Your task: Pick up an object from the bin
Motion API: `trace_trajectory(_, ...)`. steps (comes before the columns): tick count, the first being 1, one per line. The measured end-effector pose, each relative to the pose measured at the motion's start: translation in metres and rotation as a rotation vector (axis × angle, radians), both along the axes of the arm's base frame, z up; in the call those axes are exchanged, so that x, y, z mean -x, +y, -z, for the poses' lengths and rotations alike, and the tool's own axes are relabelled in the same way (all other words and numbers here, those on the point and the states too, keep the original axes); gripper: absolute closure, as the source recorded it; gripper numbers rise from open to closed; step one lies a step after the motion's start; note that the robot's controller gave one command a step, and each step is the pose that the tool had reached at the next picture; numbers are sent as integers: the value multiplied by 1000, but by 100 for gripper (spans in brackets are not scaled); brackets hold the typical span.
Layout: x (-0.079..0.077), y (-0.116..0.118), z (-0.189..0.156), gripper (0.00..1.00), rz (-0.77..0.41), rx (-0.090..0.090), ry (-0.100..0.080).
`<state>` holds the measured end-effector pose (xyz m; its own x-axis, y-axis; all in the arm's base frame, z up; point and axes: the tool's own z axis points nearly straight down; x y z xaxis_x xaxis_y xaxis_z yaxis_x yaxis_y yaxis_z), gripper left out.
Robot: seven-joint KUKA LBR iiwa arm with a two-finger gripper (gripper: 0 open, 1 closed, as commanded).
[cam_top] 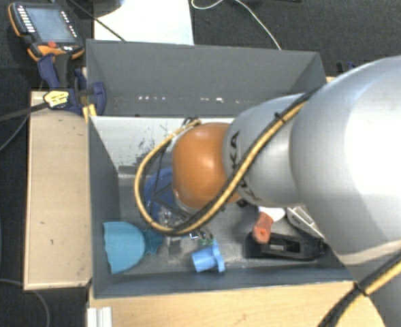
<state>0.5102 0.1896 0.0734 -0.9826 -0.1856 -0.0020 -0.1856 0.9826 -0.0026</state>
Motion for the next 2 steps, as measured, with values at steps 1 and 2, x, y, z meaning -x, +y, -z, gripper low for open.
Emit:
trace_trajectory(1, -1, 22, -1, 100, 55, -7, -2)
trace_trajectory(2, -7, -1, 0, 100, 102, -6, 1)
